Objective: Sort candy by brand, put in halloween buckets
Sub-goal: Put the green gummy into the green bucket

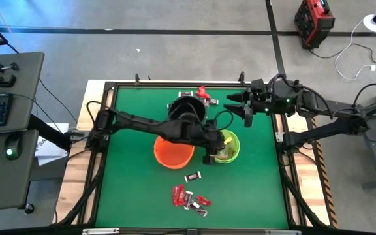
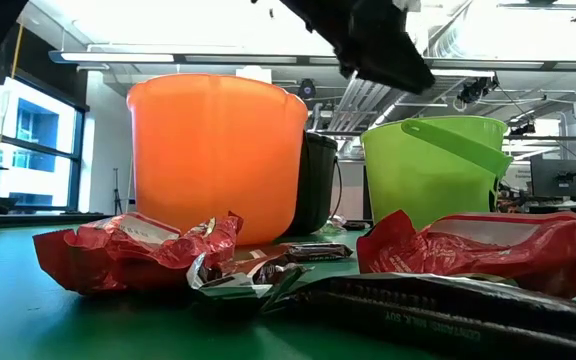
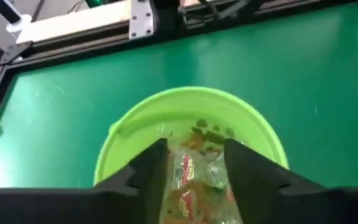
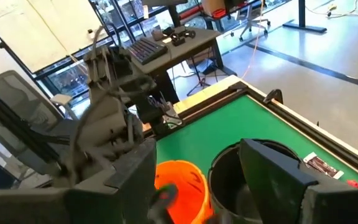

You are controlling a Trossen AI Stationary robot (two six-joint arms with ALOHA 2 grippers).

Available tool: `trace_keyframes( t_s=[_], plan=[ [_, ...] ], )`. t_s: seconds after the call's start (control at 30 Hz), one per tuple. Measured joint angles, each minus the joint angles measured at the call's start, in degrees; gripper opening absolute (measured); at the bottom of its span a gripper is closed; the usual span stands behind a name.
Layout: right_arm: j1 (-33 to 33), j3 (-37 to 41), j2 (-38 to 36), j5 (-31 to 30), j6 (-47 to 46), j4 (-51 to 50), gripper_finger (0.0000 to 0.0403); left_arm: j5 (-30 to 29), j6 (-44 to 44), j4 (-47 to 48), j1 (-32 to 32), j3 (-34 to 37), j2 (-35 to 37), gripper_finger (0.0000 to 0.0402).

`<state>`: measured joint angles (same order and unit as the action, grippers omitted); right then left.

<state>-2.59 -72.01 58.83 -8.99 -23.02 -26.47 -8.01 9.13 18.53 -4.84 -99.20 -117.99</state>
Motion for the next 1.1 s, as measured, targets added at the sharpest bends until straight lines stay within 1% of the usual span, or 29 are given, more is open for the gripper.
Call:
trace_keyframes(
  t_s=[0.1,0.17,0.23,0.33,0.43,0.47,0.53,0.6,0.67,0.73,0.8,0.87,0.93,1.03,1.1],
  plan=[
    [-0.02,0.0,0.06,-0.3,0.04,-0.32,0.0224,0.02,0.06,7.03,0.02,0.02,3.67,0.019],
    [0.0,0.0,0.06,-1.95,0.1,-0.72,0.0224,0.44,-0.02,12.8,0.37,0.04,7.35,0.0204],
    [-0.04,0.0,0.06,-4.0,0.11,-0.94,0.0224,1.26,-0.21,18.38,1.07,0.04,11.8,0.021],
    [-0.04,0.0,0.07,-9.19,-0.38,-2.61,0.0224,1.51,-0.51,22.26,3.21,0.32,18.94,0.021],
    [-0.61,-0.02,0.21,-15.51,-3.68,-8.12,0.0224,1.5,-0.76,18.68,6.42,4.55,27.55,0.0208],
    [-1.16,-0.02,0.32,-16.76,-5.48,-10.74,0.0224,1.49,-1.2,16.67,7.67,6.63,30.5,0.0208],
    [-2.99,0.15,0.53,-16.79,-8.97,-16.52,0.0224,1.48,-2.96,11.39,10.29,12.05,36.39,0.0208],
    [-5.35,1.3,0.7,-14.13,-10.79,-20.57,0.0224,1.34,-5.35,6.93,12.69,18.21,41.57,0.0208],
    [-8.26,3.9,0.74,-9.94,-10.32,-22.7,0.0224,1.29,-8.44,3.22,14.53,24.46,46.1,0.0208],
    [-11.67,7.47,0.74,-4.59,-7.57,-21.45,0.0224,1.38,-12.1,0.2,15.86,30.85,50.26,0.0207],
    [-15.45,12.03,0.76,1.46,-3.39,-18.01,0.0224,1.39,-16.09,-1.84,16.63,36.7,53.32,0.0207],
    [-19.42,17.62,0.82,7.99,0.83,-10.67,0.0224,1.14,-21.5,-3.86,16.96,42.38,55.41,0.0207],
    [-23.67,23.55,1.1,14.6,3.65,-0.72,0.0224,1.13,-27.41,-6.22,16.87,47.16,56.75,0.0207],
    [-30.22,31.09,3.22,23.6,5.3,14.19,0.0224,-0.39,-36.89,-8.91,16.8,52.33,57.52,0.0207],
    [-33.99,34.28,5.94,28.02,5.07,21.66,0.0224,-2.59,-43.39,-10.15,16.68,54.69,57.3,0.0207]
  ],
)
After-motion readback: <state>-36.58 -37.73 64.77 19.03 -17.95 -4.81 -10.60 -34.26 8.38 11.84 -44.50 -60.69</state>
